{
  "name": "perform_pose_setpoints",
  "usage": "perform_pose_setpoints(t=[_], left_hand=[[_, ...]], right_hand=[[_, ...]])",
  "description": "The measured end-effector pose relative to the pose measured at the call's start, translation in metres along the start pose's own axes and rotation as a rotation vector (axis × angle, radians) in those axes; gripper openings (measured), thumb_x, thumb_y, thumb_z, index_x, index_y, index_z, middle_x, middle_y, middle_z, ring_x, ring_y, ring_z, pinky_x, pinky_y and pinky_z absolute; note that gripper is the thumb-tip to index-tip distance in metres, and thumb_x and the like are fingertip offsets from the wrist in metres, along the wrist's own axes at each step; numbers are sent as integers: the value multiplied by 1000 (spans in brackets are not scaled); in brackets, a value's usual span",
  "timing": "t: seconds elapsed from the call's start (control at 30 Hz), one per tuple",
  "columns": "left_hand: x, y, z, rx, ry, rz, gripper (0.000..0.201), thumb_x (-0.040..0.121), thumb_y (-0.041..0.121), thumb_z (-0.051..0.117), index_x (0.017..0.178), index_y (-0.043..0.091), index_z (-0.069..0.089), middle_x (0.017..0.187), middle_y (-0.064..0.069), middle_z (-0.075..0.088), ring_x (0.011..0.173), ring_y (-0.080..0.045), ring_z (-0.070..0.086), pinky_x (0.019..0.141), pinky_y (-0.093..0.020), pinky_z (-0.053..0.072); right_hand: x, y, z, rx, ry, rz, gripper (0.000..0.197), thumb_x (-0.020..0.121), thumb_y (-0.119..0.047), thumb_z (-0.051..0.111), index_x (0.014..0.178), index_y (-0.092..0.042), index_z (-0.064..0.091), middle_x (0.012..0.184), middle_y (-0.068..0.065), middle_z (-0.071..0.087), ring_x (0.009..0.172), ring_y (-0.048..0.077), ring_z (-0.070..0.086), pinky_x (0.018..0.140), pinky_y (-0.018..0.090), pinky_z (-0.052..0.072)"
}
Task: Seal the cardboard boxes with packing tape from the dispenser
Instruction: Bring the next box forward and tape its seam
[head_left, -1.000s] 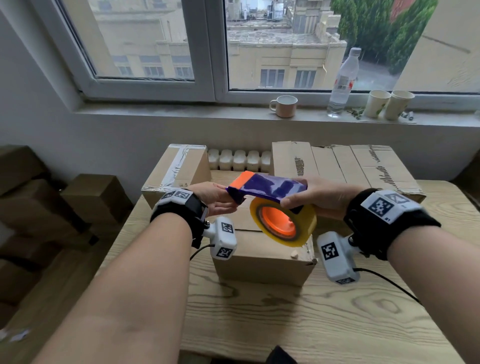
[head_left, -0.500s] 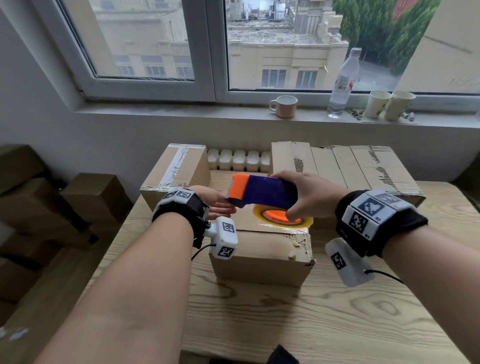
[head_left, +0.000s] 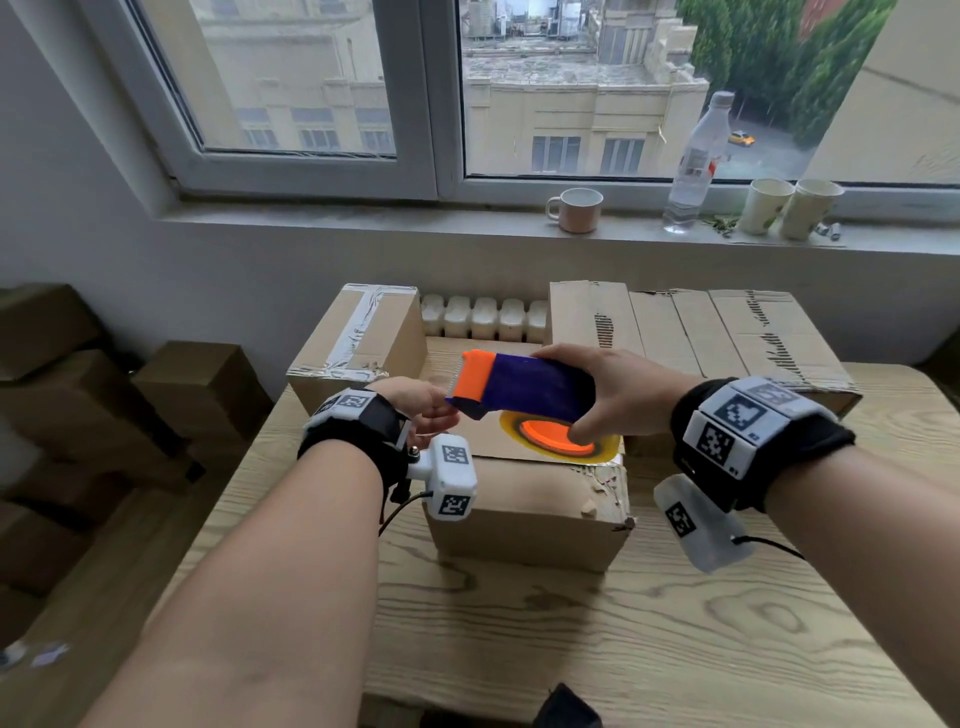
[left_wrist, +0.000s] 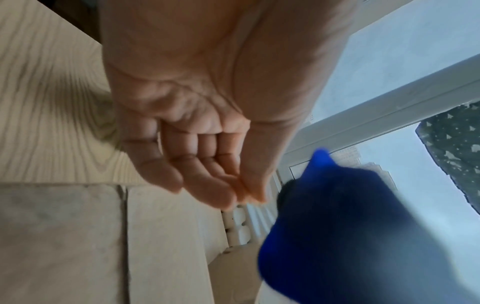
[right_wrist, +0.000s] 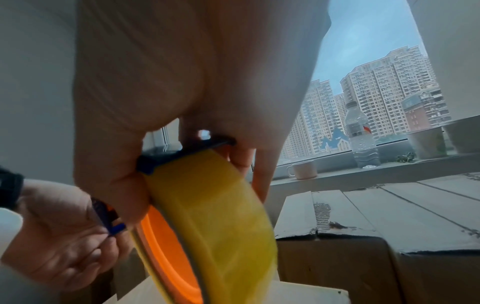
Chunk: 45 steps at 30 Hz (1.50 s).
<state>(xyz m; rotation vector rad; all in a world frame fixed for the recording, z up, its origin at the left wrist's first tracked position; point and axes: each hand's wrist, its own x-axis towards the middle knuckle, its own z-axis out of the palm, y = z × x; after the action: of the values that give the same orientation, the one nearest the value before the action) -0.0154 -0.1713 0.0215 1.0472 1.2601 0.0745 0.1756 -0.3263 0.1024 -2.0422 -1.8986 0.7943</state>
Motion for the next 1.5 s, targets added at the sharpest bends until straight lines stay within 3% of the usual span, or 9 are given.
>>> perform_pose_setpoints(t=[0.17,0.3,0.57,0.83,1.03,1.13,1.27,1.37,1.5], left_hand=[[-10,-24,-27,-116,102,-37,23,92,26,61,71,17,60,50,6,59,48,-4,54,59,-18,33],[-11,-45,-29,-155,208,-25,20,93,21,61,73,14,59,45,9,59,36,0,56,37,-12,42],[0,-60,-11,-216,203,-20,31,98,13,52,68,8,51,61,0,45,55,-10,33,54,-19,32],[12,-64,-15,-197,219,-58,26,96,17,56,72,8,55,58,1,56,56,-8,48,56,-18,48],[18,-65,-14,-192,224,-59,24,96,17,57,74,8,54,58,1,57,33,-3,52,46,-16,50],[18,-67,-12,-192,198,-77,19,94,17,59,78,8,57,48,4,60,44,-5,57,51,-18,51],[16,-64,-7,-185,151,-112,14,91,17,64,90,6,56,67,-3,66,60,-11,60,46,-21,52],[24,-60,-10,-76,289,6,26,83,14,73,99,2,56,76,-9,59,64,-16,57,61,-28,53],[22,-52,-3,59,199,85,26,80,22,77,87,9,55,82,-7,62,67,-13,59,57,-23,52]], right_hand=[[-2,1,-4,-100,-110,10,87,70,-14,74,140,-46,33,110,-12,55,89,2,54,76,25,49],[-4,-3,-7,-234,-143,17,85,71,-19,72,142,-44,34,107,-16,52,87,1,50,76,23,44],[12,-18,7,-443,-148,-41,79,71,-35,68,141,-49,35,106,-16,53,94,11,50,80,30,51],[21,-21,14,-450,-183,-41,75,72,-34,68,139,-49,36,106,-15,56,95,13,53,82,34,53],[27,-22,15,-460,-198,-28,76,73,-33,68,141,-47,36,103,-15,53,92,12,50,75,29,47],[29,-24,17,-487,-208,-19,74,74,-33,67,140,-47,37,102,-15,53,93,14,51,76,30,48],[31,-29,21,-523,-204,-17,70,76,-32,65,140,-47,39,100,-14,50,91,14,48,62,25,38],[31,-30,22,-533,-199,-10,71,77,-33,65,141,-45,39,101,-14,49,91,12,46,66,25,36],[31,-29,22,-509,-199,8,72,77,-34,66,142,-44,38,101,-14,48,90,12,46,69,25,37]])
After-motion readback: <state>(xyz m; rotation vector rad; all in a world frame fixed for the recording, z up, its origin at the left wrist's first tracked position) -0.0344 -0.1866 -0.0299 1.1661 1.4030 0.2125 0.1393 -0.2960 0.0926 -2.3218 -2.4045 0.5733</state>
